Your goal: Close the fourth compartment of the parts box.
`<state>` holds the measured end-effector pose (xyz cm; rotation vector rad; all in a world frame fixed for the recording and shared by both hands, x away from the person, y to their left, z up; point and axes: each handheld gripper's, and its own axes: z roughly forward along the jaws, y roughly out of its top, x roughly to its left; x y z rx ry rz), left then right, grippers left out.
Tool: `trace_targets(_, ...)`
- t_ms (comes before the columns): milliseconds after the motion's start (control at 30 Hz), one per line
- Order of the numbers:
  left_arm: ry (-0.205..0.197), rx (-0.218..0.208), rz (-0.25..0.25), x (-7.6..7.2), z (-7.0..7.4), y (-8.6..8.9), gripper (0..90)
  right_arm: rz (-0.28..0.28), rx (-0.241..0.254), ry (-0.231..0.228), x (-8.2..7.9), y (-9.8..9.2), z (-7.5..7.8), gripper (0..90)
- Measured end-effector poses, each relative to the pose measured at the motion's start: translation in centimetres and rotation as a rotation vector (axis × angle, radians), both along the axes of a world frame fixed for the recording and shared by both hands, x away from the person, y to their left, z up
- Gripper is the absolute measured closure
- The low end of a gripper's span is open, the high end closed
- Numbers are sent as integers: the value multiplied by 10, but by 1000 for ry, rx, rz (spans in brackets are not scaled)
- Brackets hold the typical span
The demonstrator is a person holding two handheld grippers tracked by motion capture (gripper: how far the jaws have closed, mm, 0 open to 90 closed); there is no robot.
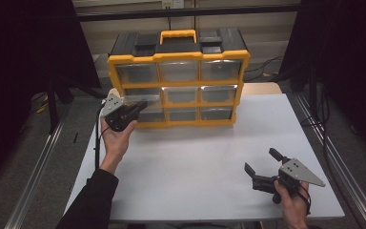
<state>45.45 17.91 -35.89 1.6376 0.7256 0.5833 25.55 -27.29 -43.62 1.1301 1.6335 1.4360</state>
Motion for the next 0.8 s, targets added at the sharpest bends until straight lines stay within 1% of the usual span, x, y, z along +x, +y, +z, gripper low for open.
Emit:
trace_targets(33,1,-7,-2,0,0,0,900,0,0,0,0,0,0,0)
trace_targets(200,0,17,2,3,-1,1,900,0,-1,0,0,0,0,0)
trace_targets(233,6,-8,5,3,-1,0,900,1,-1,1,0,0,0,0)
trace_targets(400,12,4,10,2,0,1,900,1,-1,0,0,0,0,0)
trace_targets(433,18,-3,9,3,0,1,900,1,0,0,0,0,0,0)
trace_targets(500,16,-10,9,4,0,1,900,1,-1,0,0,0,0,0)
trace_targets(533,8,0,10,4,0,1,900,1,-1,0,0,0,0,0)
trace_targets(567,6,1,11,4,0,1,900,1,3,0,0,0,0,0)
trace_targets(600,5,5,10,5,0,1,900,0,3,0,0,0,0,0)
trace_targets(733,9,-3,10,5,0,2,900,2,0,2,0,0,0,0)
trace_targets(800,-4,30,11,5,1,2,900,4,-4,-1,0,0,0,0)
